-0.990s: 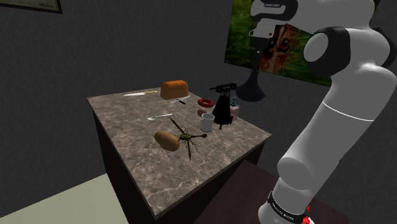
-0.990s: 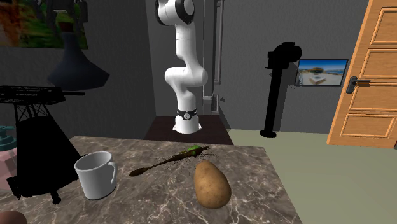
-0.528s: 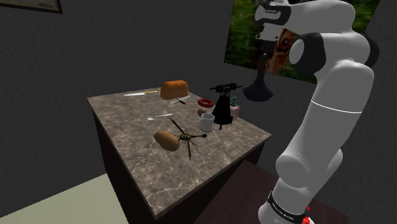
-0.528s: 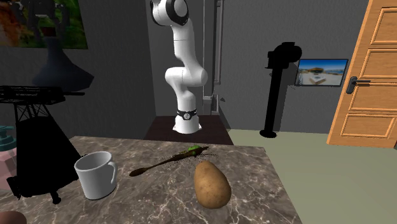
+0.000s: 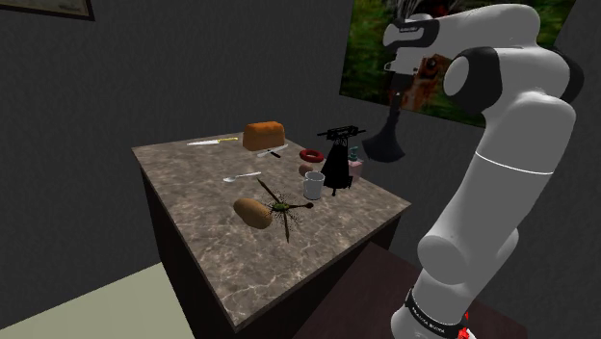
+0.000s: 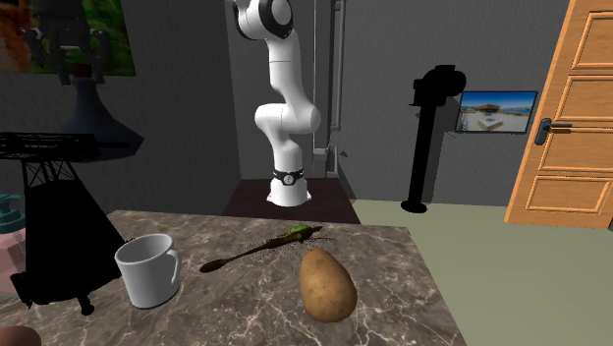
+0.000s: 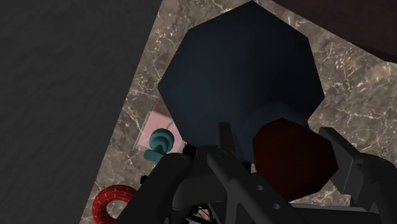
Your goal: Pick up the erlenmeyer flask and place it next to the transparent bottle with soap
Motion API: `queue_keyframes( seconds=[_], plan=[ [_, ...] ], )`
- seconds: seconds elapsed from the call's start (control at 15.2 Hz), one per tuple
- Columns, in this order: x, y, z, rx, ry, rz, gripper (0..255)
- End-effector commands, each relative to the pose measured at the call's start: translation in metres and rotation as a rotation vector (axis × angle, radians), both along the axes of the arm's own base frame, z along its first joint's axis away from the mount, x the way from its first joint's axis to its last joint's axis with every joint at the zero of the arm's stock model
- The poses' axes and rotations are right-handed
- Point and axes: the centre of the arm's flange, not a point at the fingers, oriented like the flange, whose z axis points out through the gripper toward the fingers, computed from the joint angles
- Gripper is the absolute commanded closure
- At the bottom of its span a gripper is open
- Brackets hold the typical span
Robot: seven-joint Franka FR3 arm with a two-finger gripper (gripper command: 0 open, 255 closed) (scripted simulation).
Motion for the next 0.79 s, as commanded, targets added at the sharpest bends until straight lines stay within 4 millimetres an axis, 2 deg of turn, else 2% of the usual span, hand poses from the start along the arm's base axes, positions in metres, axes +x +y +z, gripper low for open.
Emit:
queue_keyframes(
  seconds=[0.0, 0.73],
  plan=[
    [0.000, 0.000, -0.011, -0.002, -0.002, 0.000, 255],
    [0.000, 0.000, -0.069, -0.002, -0.002, 0.000, 255]
  ],
)
